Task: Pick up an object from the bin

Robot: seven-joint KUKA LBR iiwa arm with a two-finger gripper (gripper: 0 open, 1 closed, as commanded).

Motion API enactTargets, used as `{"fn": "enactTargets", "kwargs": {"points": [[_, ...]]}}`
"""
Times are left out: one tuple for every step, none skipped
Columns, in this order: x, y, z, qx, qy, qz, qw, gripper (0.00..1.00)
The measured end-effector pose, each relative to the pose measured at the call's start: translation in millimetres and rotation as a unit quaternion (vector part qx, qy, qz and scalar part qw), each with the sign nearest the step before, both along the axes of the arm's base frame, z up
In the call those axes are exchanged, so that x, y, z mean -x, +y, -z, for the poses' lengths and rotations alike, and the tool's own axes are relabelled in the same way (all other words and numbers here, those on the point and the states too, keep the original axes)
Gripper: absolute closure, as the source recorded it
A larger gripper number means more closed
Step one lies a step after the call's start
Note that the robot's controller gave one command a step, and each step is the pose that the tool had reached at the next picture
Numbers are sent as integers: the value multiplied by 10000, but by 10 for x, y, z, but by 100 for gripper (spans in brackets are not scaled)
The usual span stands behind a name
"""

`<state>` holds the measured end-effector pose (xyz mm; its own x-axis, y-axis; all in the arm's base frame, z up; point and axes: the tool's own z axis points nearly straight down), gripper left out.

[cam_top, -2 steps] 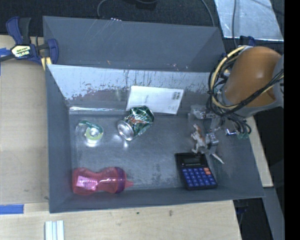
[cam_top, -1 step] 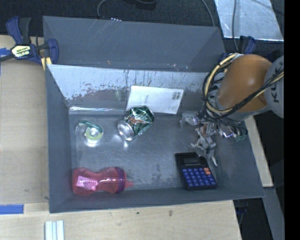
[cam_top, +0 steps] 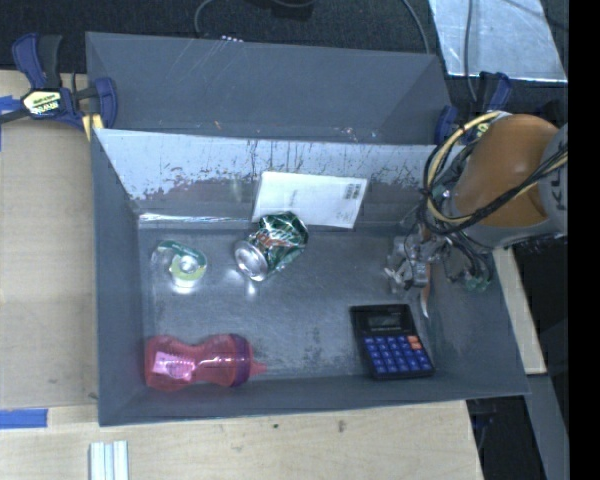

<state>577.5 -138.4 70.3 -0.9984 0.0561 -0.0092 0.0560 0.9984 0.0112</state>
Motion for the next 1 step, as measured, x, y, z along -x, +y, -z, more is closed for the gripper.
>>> {"fn": "enactTargets", "kwargs": {"points": [[0,0,1,1,0,-2,10000,100]]}}
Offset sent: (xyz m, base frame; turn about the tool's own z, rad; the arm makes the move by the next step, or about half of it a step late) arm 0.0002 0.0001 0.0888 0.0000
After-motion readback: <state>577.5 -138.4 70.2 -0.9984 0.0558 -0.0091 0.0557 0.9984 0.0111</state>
